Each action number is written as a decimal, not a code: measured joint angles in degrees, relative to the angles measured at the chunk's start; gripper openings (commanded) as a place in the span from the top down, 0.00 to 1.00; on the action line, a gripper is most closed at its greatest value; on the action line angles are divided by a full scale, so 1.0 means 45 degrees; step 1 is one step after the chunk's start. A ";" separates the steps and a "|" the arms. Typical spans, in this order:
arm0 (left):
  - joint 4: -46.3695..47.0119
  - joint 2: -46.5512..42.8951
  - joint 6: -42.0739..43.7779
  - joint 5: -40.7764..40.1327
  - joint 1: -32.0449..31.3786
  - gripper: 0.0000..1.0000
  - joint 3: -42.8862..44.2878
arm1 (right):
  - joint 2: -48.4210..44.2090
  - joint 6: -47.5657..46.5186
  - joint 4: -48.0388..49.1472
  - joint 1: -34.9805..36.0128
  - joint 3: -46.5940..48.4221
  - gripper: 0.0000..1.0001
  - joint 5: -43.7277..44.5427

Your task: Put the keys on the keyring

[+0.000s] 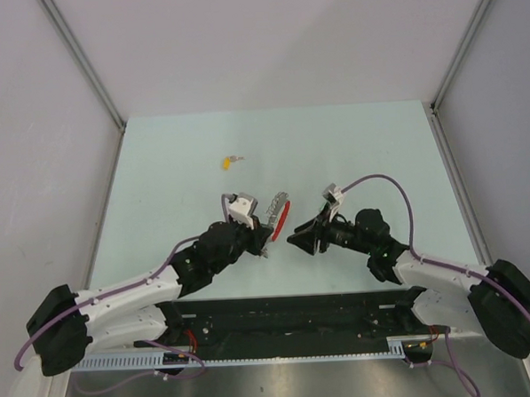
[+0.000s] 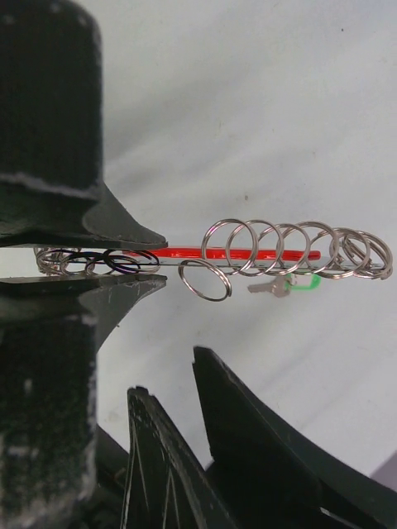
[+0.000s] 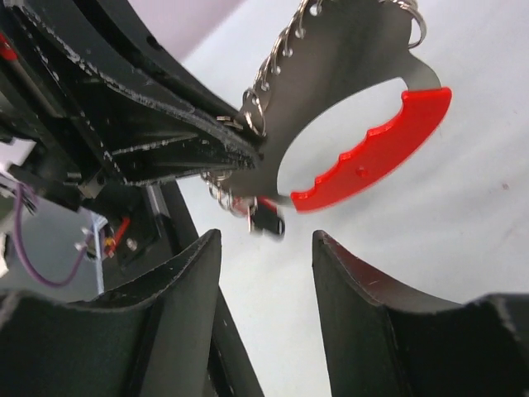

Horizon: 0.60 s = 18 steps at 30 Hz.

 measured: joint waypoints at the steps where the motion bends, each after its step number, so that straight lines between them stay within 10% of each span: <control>1: 0.0078 -0.0068 -0.0180 0.0015 0.0000 1.00 -0.0005 | 0.0330 0.0325 0.1127 -0.0073 -0.0296 0.49 -0.0073; 9: 0.0651 -0.0427 -0.1146 0.0243 0.0000 1.00 -0.0019 | 0.2948 0.2040 0.6873 -0.0180 -0.0563 0.52 -0.0466; 18: 0.0962 -0.0442 -0.1632 0.0539 0.0000 1.00 -0.0078 | 0.4367 0.2871 0.8388 -0.0228 -0.0563 0.54 -0.0486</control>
